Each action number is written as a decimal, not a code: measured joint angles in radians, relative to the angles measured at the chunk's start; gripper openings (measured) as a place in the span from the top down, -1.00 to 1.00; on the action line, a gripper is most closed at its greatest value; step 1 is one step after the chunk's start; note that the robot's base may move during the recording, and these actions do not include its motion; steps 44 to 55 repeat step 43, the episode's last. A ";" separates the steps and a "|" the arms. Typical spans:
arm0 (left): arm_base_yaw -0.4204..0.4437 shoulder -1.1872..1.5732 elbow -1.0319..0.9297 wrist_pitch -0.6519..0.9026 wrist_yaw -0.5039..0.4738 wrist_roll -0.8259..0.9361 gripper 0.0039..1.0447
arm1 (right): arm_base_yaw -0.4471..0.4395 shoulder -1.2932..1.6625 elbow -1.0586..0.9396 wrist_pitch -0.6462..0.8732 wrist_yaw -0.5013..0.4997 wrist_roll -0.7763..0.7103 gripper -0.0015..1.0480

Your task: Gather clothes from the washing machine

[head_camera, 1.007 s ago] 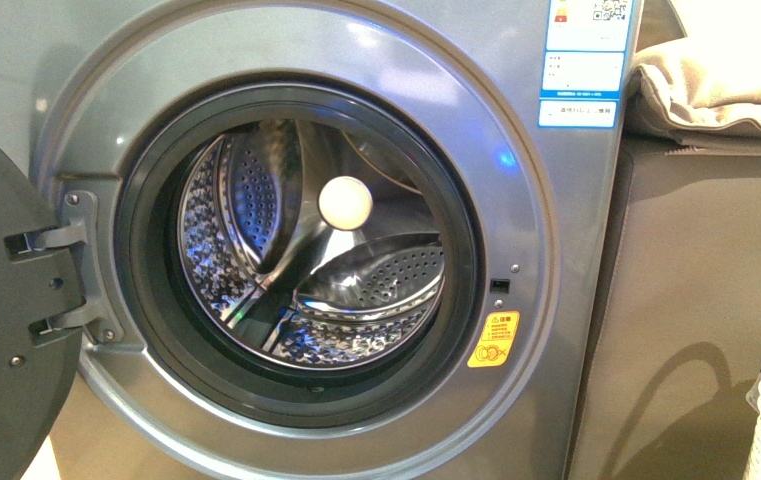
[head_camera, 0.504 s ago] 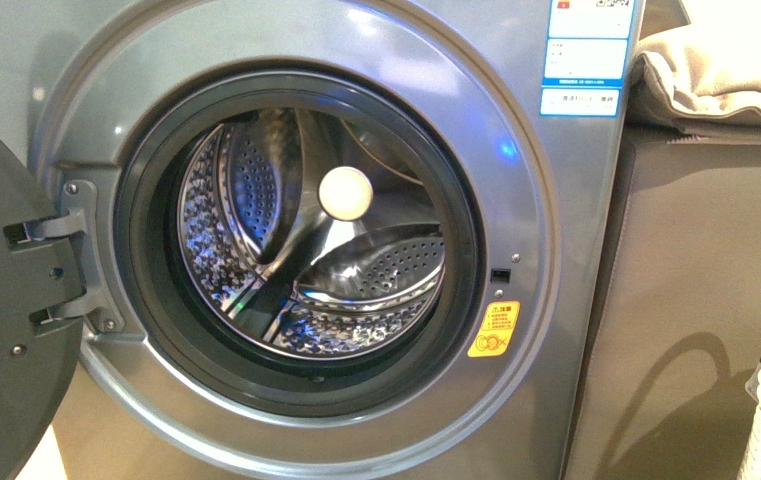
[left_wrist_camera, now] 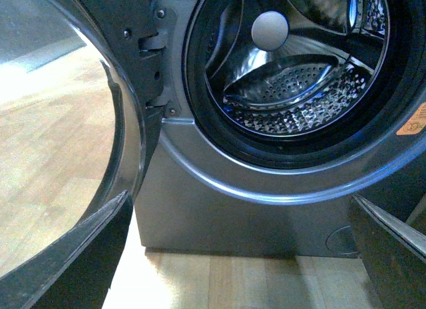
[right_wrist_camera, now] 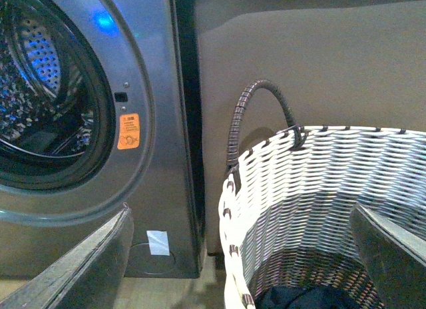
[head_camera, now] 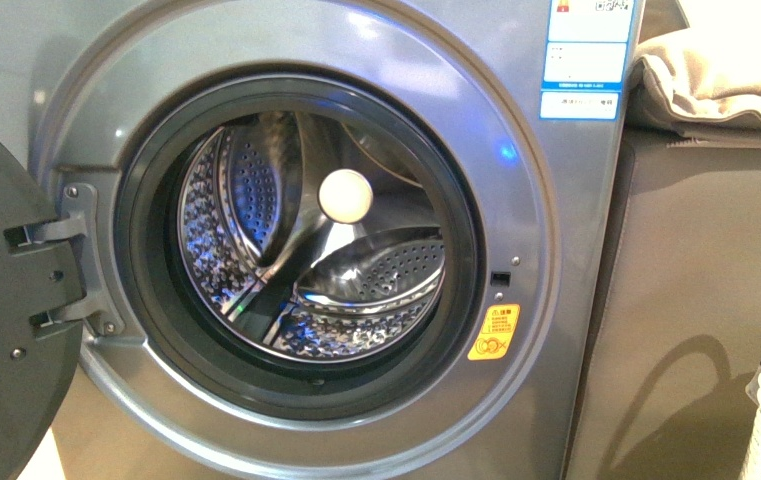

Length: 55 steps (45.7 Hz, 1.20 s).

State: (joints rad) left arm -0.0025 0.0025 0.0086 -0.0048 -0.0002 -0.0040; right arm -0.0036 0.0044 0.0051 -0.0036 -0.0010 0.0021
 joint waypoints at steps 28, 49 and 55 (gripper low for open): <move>0.000 0.000 0.000 0.000 0.000 0.000 -0.88 | 0.000 0.000 0.000 0.000 0.000 0.000 -0.85; 0.000 0.000 0.000 0.000 0.000 0.000 -0.88 | 0.000 0.000 0.000 0.000 0.000 0.000 -0.85; 0.000 0.000 0.000 0.000 0.000 0.000 -0.88 | 0.000 0.000 0.000 0.000 0.000 0.000 -0.85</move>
